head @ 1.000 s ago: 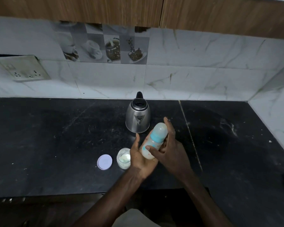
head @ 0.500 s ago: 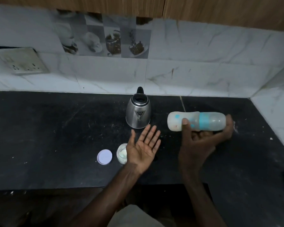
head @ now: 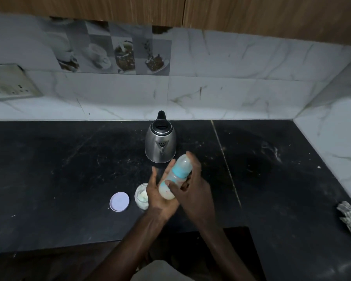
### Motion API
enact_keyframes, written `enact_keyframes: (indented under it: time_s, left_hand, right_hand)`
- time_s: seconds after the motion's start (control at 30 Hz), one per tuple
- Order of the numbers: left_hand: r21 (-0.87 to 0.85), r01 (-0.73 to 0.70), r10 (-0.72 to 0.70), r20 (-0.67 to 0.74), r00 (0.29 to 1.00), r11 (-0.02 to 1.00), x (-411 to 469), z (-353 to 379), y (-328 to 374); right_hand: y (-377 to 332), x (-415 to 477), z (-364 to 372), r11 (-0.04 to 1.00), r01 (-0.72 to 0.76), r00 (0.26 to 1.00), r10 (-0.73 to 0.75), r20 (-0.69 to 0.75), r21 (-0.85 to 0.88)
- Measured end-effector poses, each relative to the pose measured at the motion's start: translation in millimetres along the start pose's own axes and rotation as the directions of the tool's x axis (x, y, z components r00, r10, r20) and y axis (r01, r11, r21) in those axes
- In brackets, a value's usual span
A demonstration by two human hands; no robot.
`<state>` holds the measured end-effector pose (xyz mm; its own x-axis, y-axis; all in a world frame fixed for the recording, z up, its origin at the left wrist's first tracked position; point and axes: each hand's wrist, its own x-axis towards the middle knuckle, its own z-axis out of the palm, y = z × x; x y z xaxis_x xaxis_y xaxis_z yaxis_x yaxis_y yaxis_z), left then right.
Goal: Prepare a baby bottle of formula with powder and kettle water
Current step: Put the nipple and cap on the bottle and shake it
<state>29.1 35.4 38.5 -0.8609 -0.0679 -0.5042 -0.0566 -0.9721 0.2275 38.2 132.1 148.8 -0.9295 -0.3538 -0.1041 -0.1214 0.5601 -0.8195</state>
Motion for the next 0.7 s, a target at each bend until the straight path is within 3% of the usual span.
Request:
enact_keyframes:
  time_s: [0.07, 0.13, 0.2, 0.27, 0.33, 0.4, 0.43, 0.5, 0.53, 0.57, 0.63, 0.67, 0.7]
  left_hand:
    - [-0.026, -0.042, 0.039, -0.075, 0.996, 0.999, 15, -16, -28]
    - [-0.272, 0.038, -0.010, 0.104, 0.994, 0.962, 86, -85, -71]
    - [-0.308, 0.078, -0.044, 0.118, 0.992, 0.948, 106, -104, -61]
    - [-0.031, 0.066, -0.067, -0.046, 0.997, 0.997, 52, -47, -26]
    - [-0.081, 0.071, -0.070, 0.012, 0.997, 0.994, 0, 1, 1]
    - [0.015, -0.024, 0.024, -0.045, 0.999, 1.000, -13, 12, 10]
    - [0.077, -0.077, 0.086, -0.118, 0.989, 0.994, -7, 15, 10]
    - [0.110, -0.031, 0.043, -0.106, 0.993, 0.993, -9, 17, 14]
    - [0.087, -0.039, 0.045, -0.063, 0.997, 0.995, -9, 17, 17]
    - [0.072, -0.040, 0.043, -0.046, 0.998, 0.997, -6, 13, 19]
    - [0.047, -0.021, 0.022, -0.014, 1.000, 0.999, -5, 13, 20]
    - [0.022, -0.021, 0.021, 0.007, 1.000, 1.000, -5, 14, 20]
    - [0.012, -0.025, 0.025, 0.016, 1.000, 1.000, -3, 15, 22]
  right_hand:
    - [-12, 4, -4, 0.998, 0.054, 0.995, -0.056, 0.079, 0.028]
    - [-62, -8, -17, 0.992, -0.025, 0.979, -0.001, 0.202, 0.122]
    - [-78, -14, -29, 0.995, 0.016, 0.976, -0.038, 0.216, 0.102]
    - [-22, 9, -27, 0.993, 0.117, 0.986, -0.117, 0.115, 0.006]
    - [-7, 15, -36, 0.989, 0.128, 0.991, -0.125, 0.051, -0.078]
    - [3, 25, -41, 0.990, 0.141, 0.973, -0.140, -0.184, -0.007]
    - [-2, 24, -44, 0.979, 0.169, 0.927, -0.117, -0.356, 0.118]
    - [-4, 24, -40, 0.929, 0.266, 0.805, -0.068, -0.589, 0.257]
    - [-3, 23, -34, 0.929, 0.266, 0.792, -0.058, -0.608, 0.258]
    - [-2, 20, -24, 0.947, 0.215, 0.848, -0.060, -0.526, 0.238]
    - [0, 16, -14, 0.988, 0.151, 0.943, -0.139, -0.304, 0.015]
    - [2, 16, -14, 0.987, 0.154, 0.926, -0.159, -0.341, -0.043]
    - [-1, 17, -19, 0.985, 0.174, 0.880, -0.152, -0.449, 0.007]
